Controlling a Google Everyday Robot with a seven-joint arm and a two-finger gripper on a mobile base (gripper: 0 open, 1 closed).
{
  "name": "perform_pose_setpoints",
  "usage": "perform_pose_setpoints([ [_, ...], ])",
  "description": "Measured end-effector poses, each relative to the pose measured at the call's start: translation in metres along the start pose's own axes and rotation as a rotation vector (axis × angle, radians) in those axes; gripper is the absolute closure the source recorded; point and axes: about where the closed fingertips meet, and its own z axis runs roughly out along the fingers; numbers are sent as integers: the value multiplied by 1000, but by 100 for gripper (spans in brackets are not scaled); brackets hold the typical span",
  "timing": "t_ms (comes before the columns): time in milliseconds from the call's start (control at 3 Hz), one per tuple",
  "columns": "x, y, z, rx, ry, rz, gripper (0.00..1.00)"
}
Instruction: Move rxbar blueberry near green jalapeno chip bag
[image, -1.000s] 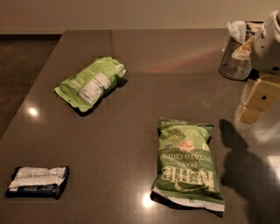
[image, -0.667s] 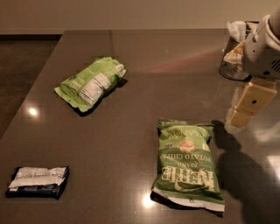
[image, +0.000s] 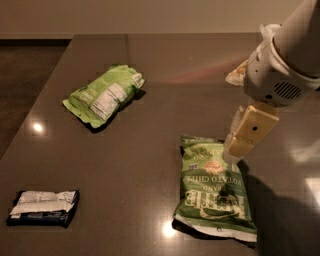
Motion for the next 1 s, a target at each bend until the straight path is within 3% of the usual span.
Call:
perform_pose_setpoints([
  [333,-27,17,11,-43,-73,-29,0],
  [667,-27,17,11,-43,-73,-29,0],
  [1000,-39,27,17,-63,-115,-31,0],
])
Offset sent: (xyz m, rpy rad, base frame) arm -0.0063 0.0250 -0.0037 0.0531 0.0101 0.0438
